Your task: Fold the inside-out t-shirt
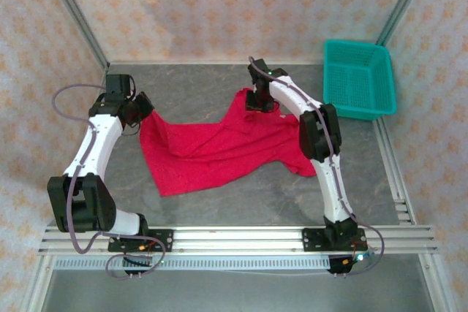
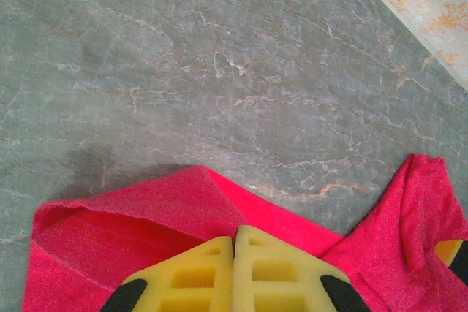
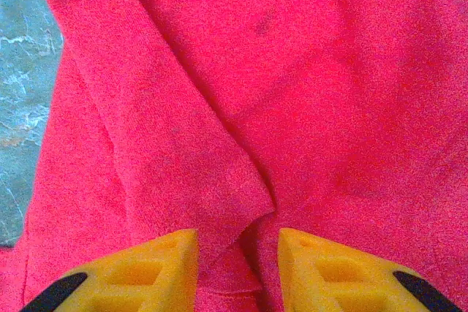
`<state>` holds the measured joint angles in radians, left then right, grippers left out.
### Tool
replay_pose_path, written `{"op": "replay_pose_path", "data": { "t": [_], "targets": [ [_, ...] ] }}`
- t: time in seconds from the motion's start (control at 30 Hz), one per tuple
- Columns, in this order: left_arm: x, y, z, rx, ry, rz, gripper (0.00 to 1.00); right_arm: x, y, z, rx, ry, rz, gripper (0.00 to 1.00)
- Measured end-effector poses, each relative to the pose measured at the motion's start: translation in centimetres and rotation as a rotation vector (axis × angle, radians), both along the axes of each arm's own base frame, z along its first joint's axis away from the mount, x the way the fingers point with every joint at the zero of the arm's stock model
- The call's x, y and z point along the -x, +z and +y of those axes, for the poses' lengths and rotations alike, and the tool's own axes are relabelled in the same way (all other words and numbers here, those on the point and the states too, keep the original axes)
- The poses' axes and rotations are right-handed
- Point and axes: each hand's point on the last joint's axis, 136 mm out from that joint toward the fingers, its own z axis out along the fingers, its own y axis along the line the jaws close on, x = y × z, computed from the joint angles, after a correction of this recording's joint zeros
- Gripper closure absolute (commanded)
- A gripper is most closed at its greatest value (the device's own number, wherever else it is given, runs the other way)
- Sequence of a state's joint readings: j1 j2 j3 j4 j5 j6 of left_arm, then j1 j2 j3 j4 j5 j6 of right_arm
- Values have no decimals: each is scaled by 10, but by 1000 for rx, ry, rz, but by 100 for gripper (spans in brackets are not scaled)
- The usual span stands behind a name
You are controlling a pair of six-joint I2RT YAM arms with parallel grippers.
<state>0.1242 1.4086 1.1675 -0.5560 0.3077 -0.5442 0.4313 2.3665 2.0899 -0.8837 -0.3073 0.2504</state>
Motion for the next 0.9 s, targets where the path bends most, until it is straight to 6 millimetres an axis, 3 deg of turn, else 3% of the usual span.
{"op": "replay_pose_path", "data": {
  "t": [0.37, 0.53, 0.63, 0.77, 0.9],
  "targets": [
    [0, 0, 0, -9, -11, 0, 100, -3, -25, 3, 8, 2, 34, 64],
    [0, 0, 0, -11, -13, -1, 100, -4, -22, 3, 5, -1, 31, 82],
    [0, 0, 0, -12, -15, 0, 100, -5, -20, 4, 4, -2, 31, 99],
    [2, -1, 0, -13, -16, 8, 100, -5, -12, 3, 7, 3, 30, 100],
    [2, 4, 0, -13, -16, 11, 100, -11, 10, 5, 1, 5, -2, 100]
  ]
}}
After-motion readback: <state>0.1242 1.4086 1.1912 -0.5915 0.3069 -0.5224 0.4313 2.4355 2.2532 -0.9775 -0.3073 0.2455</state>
